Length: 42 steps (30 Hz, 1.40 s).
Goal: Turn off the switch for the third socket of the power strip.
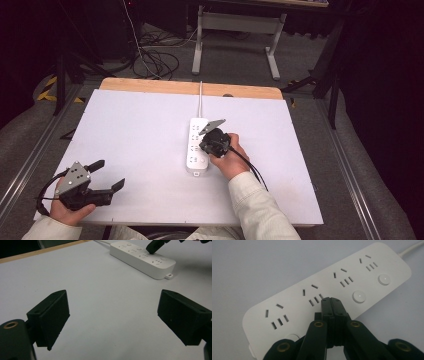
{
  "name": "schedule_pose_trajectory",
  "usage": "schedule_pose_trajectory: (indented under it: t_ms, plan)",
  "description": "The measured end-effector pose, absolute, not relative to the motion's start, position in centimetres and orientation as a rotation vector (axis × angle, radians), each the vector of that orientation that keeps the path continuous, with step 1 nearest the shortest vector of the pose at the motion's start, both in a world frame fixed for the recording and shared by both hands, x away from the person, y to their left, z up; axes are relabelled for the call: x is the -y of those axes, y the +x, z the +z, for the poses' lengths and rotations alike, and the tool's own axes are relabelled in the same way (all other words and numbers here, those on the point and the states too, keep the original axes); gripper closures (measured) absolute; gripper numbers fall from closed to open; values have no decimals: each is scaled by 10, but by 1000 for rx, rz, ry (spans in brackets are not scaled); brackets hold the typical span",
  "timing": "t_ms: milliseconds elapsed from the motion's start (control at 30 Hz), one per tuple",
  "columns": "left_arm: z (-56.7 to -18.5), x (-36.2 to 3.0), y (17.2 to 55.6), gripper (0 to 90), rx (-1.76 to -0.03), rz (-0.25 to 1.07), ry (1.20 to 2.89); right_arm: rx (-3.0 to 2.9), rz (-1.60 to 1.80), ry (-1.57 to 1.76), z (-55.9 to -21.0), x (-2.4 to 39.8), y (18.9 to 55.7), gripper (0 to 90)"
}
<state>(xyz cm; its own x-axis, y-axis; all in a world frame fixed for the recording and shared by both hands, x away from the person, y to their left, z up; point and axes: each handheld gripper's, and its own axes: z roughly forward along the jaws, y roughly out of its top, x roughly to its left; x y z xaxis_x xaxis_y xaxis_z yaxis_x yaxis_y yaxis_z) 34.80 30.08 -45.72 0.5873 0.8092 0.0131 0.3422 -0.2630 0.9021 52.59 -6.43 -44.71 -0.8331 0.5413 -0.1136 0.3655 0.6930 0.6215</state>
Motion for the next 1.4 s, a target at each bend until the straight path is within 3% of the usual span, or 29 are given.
schedule_pose_trajectory:
  t_ms: [700,1033,1400]
  plan:
    - [-457,-300,348,110,-932,607,1849,-2603,873,761,-448,63,525,900]
    - [-457,-301,349,110,-932,607,1853,-2522,1027,729,-416,67,511,900]
    - [-457,-301,350,110,-930,607,1858,-2488,1088,710,-405,74,504,900]
